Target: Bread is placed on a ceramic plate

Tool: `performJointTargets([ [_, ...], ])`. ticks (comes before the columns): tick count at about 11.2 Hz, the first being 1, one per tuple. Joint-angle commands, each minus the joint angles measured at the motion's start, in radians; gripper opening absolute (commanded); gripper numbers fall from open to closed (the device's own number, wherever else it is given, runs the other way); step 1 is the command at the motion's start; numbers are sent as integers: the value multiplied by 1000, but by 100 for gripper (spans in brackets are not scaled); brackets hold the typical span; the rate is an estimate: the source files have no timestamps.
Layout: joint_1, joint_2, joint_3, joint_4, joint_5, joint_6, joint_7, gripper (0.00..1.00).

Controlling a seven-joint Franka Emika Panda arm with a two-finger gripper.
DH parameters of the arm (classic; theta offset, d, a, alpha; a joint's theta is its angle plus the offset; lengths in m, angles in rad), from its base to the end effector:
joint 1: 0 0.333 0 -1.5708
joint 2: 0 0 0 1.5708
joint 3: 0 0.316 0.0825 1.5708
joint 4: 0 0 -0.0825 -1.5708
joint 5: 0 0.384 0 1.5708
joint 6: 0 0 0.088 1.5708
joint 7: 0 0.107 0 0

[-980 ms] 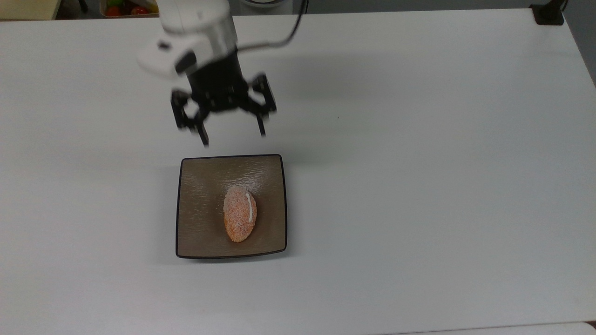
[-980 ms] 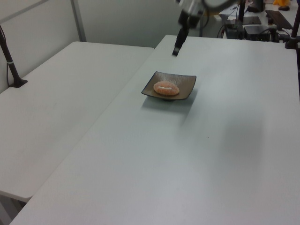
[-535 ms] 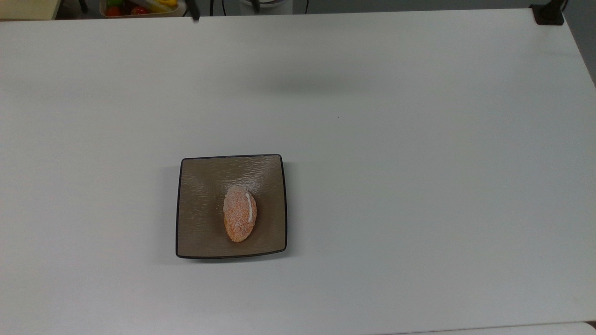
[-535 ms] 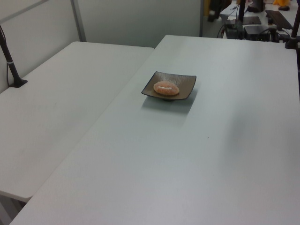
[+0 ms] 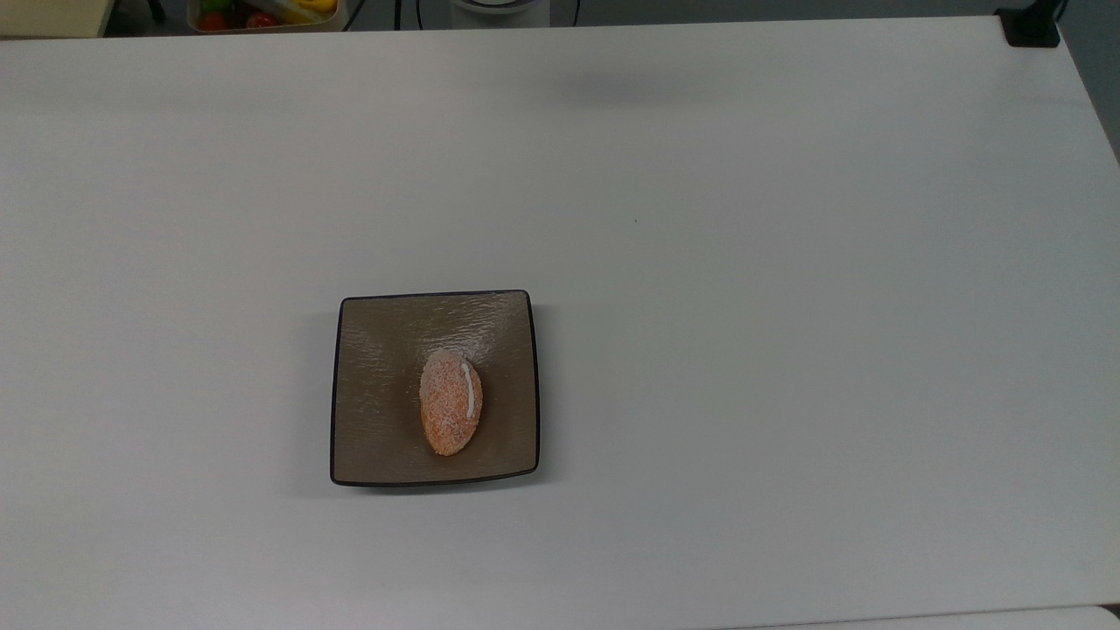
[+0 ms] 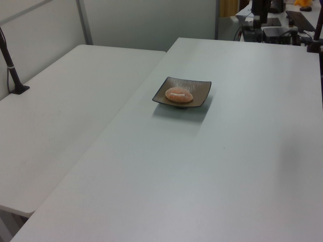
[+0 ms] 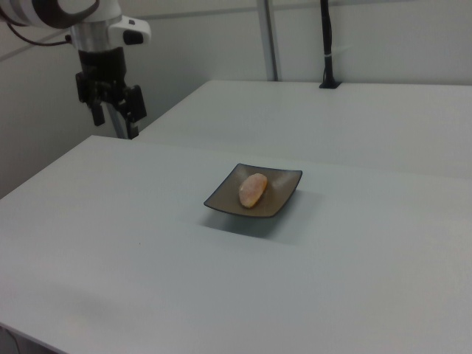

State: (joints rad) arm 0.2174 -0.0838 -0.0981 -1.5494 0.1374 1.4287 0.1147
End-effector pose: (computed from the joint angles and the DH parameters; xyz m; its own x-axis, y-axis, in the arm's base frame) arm 0.5077 0.0746 0.6680 0.9983 0.0257 -0.0521 0.0182 -0.9901 -0.1393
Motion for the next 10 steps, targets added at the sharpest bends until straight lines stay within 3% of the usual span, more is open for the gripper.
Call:
performJointTargets([
  [1,25,-42,5,-99,-25,39,-53,100],
  [5,10,-31,-3,-132,-35,251,-202,100],
  [10,-12,-16,-5,-132,-41,294,-216,100],
])
